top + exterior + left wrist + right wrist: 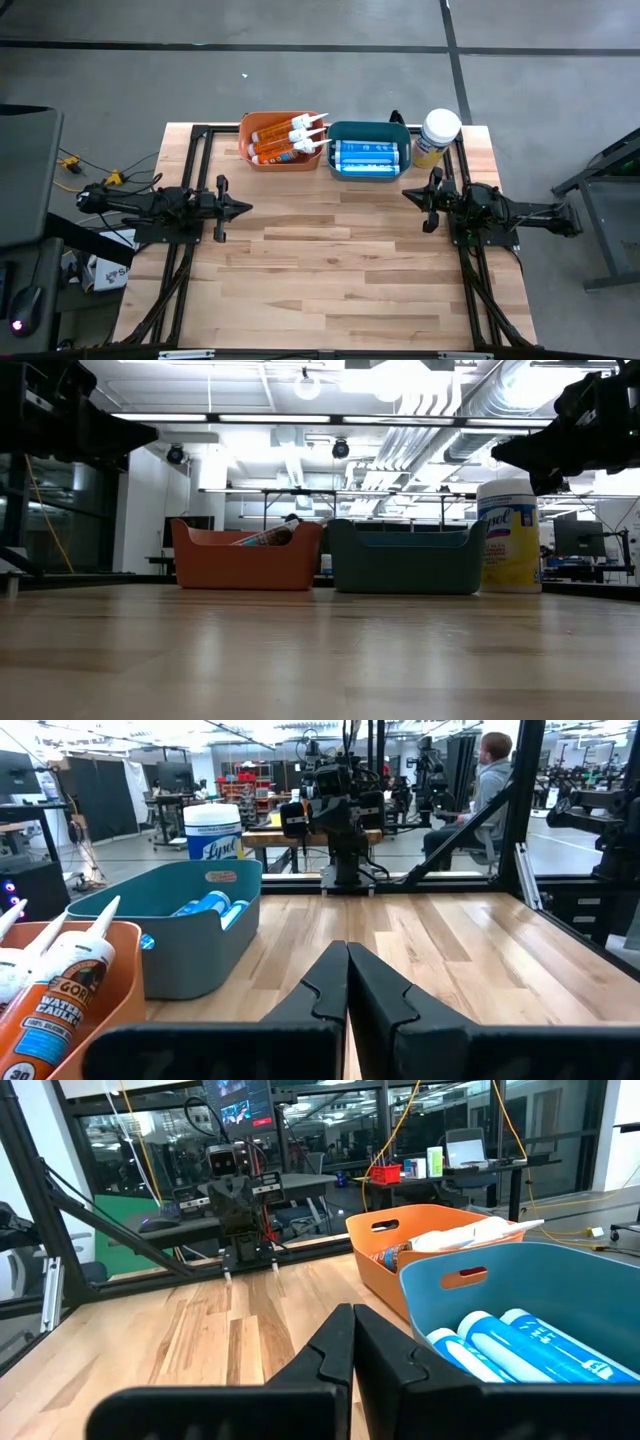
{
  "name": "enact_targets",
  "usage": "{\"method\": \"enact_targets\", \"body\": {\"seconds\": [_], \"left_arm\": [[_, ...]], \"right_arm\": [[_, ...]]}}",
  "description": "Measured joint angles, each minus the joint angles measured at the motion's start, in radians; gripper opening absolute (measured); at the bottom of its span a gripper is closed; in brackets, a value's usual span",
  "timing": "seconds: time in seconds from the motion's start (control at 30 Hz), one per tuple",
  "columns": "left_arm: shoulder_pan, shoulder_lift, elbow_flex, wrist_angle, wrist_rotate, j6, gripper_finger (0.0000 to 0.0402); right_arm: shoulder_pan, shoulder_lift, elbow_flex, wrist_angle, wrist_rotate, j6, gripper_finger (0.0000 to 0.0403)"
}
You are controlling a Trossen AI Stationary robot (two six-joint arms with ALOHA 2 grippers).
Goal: Pick & place silicon tubes, Sealant and Lysol wipes
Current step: Return to Home Position
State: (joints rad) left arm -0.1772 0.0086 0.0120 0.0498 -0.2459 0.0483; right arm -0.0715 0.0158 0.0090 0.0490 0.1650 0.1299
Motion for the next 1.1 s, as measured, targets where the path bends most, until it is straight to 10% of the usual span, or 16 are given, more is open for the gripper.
{"method": "enact_targets", "body": {"seconds": [1.1], "left_arm": [[-0.033, 0.0, 0.0, 0.0, 0.026, -0.001, 0.0]], "right_arm": [[0.0, 0.001, 0.0, 0.0, 0.0, 0.0, 0.0012]]}}
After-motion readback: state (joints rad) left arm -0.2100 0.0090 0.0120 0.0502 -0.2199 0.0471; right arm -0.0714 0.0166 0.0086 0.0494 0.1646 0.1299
